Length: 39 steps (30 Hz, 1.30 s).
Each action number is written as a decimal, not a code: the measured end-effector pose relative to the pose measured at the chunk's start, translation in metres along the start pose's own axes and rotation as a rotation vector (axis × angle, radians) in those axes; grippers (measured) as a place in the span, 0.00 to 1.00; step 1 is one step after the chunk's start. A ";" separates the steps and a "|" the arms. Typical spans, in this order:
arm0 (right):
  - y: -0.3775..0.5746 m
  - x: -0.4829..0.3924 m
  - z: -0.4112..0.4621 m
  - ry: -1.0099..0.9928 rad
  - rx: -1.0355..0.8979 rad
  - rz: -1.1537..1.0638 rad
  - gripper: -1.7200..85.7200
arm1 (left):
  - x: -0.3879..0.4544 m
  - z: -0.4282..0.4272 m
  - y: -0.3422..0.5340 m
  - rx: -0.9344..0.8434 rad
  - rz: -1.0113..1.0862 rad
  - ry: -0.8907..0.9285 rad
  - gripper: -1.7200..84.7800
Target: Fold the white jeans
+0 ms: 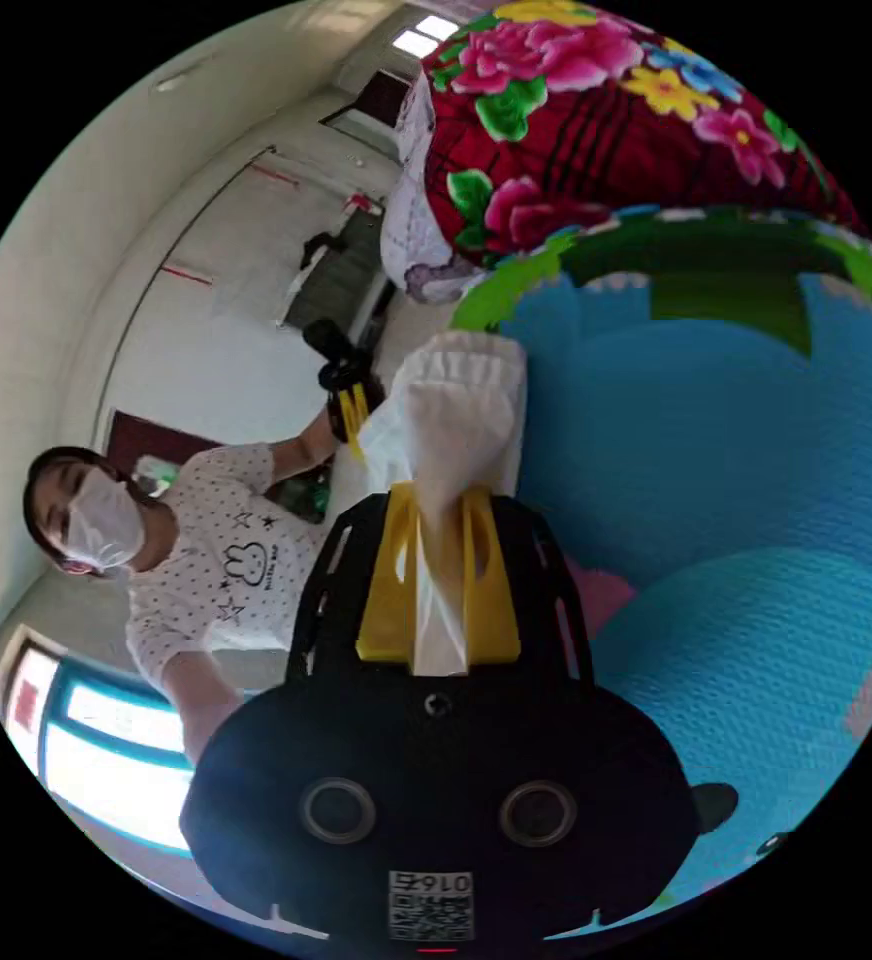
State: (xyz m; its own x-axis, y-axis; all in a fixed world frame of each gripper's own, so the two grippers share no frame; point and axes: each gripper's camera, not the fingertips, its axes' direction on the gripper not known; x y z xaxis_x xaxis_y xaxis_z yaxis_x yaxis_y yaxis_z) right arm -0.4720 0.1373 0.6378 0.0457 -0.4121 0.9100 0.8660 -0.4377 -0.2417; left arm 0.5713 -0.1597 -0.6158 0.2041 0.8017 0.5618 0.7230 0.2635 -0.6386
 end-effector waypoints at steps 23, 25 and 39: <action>-0.013 -0.172 -0.093 0.967 0.378 0.246 0.10 | -0.098 -0.139 -0.246 -0.123 -0.153 -0.383 0.02; 0.002 -0.169 -0.088 0.946 0.426 0.325 0.15 | -0.130 -0.160 -0.221 -0.071 -0.331 -0.552 0.01; 0.243 -0.394 0.175 1.280 0.781 0.089 0.13 | -0.069 -0.169 -0.204 0.017 -0.219 -0.650 0.13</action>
State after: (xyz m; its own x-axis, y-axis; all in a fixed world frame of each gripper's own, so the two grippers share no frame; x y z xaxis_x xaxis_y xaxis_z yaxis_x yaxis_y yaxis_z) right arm -0.1925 0.3328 0.2789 0.0145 -0.9950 -0.0992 0.9429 -0.0194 0.3326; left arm 0.5210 -0.3596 -0.4358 -0.3874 0.8866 0.2525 0.6910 0.4606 -0.5571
